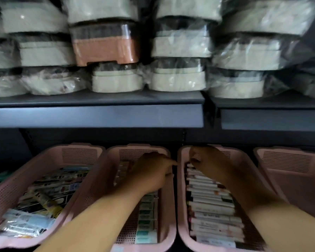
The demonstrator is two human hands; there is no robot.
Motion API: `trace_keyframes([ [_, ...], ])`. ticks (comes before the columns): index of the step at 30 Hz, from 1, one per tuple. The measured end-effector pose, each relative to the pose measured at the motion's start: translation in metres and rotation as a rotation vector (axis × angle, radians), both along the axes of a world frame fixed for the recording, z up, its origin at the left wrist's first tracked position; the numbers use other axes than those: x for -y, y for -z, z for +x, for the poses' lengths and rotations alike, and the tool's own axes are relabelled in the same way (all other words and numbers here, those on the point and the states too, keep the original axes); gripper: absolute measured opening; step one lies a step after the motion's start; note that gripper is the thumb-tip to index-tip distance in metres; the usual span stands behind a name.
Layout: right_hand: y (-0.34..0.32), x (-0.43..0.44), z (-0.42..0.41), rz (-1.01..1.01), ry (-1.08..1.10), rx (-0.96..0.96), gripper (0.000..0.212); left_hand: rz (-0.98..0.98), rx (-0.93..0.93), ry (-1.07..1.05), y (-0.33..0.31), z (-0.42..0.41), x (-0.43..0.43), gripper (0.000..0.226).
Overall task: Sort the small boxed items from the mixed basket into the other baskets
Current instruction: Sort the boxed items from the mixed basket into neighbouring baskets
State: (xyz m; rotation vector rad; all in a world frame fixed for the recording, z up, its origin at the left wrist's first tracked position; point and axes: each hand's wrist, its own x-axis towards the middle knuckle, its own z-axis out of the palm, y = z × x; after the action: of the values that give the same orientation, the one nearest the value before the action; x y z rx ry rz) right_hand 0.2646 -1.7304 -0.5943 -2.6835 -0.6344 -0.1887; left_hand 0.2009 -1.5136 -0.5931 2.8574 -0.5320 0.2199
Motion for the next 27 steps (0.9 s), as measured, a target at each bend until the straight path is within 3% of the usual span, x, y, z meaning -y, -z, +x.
trace_keyframes([
  [3,0.0,0.053,0.003,-0.07,0.134,-0.018,0.015,0.007,-0.003,0.067,0.003,0.008,0.04,0.032],
  [7,0.018,0.111,-0.001,-0.075,0.16,-0.141,0.016,-0.017,-0.099,0.131,0.019,0.029,0.09,0.043],
  [11,0.028,0.134,-0.014,0.03,0.168,-0.207,0.054,-0.079,-0.138,0.08,0.04,0.049,0.129,0.052],
  [15,0.034,0.128,-0.008,0.067,0.193,-0.249,0.025,-0.124,-0.138,-0.004,0.053,0.062,0.154,0.06],
  [19,0.05,0.112,0.012,0.211,0.154,-0.386,0.014,-0.047,-0.156,-0.089,0.069,0.064,0.157,0.057],
  [21,0.055,0.104,0.023,0.249,0.203,-0.459,0.022,0.006,-0.153,-0.092,0.076,0.068,0.154,0.062],
  [24,0.069,0.097,0.038,0.477,0.323,-0.576,0.022,0.012,-0.162,-0.085,0.08,0.072,0.151,0.068],
  [27,0.082,0.093,0.046,0.56,0.334,-0.566,0.023,0.025,-0.158,-0.083,0.085,0.073,0.151,0.074],
])
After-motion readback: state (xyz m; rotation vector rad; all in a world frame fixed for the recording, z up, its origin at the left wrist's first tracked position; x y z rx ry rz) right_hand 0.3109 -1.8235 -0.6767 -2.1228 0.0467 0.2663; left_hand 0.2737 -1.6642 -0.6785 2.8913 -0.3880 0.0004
